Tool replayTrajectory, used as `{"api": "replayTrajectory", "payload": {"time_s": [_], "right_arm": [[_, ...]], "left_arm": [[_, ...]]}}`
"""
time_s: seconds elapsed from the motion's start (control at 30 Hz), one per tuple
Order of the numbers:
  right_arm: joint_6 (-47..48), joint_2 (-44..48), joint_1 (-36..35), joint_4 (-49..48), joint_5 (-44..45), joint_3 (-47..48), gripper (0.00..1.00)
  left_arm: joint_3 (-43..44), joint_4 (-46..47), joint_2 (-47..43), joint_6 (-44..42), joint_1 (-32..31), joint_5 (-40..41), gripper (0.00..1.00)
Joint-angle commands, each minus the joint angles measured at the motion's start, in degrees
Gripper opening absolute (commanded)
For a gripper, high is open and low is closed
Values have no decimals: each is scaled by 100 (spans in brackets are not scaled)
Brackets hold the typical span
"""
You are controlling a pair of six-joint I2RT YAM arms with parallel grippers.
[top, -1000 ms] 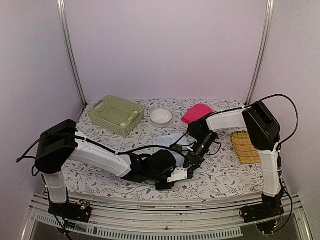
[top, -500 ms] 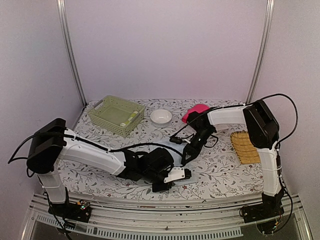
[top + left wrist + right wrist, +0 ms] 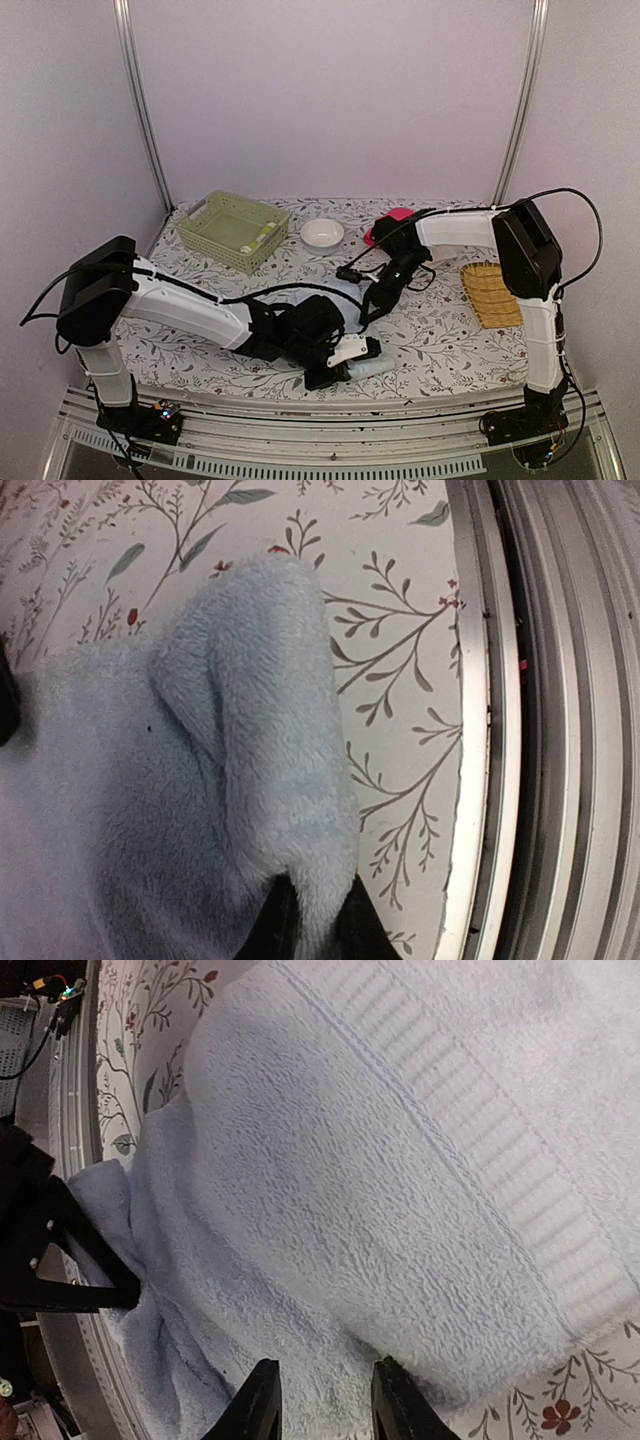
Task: Roll the towels
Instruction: Roll the towel at the center of the board.
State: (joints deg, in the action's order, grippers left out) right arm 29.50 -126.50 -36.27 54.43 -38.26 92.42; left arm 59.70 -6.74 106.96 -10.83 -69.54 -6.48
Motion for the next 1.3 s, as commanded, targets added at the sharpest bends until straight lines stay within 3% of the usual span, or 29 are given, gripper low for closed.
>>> {"api": "replayTrajectory", "payload": {"time_s": [0.0, 0.27, 0.43, 0.53, 0.67, 0.87, 1.0, 1.27], "right_arm": [[357, 1062, 179, 306, 39, 241, 36], [520, 2804, 274, 266, 0, -115, 39], [1184, 3820, 168, -119, -397, -1292, 39], [1598, 4076, -400, -344, 136, -1960, 41], [1688, 4079, -1326, -1116, 1053, -2842, 43], [1503, 3705, -1912, -1912, 1440, -3180, 48], [1561, 3333, -2203, -2286, 1817, -3259, 52], [1673, 2871, -2347, -2457, 1734, -3382, 53]], "left_arm": [[-150, 149, -20, 602, 197, -911, 5], [-350, 738, 100, 1744, 867, -2572, 4], [-543, 1301, 419, 2696, 1310, -3943, 5], [-353, 1184, 827, 2995, 1384, -4362, 5], [-313, 1227, 1029, 3358, 1481, -4456, 6], [-360, 1238, 1147, 3499, 1563, -4488, 6], [-428, 1364, 1188, 3599, 1601, -4531, 6], [-481, 1467, 1261, 3657, 1662, -4544, 5]]}}
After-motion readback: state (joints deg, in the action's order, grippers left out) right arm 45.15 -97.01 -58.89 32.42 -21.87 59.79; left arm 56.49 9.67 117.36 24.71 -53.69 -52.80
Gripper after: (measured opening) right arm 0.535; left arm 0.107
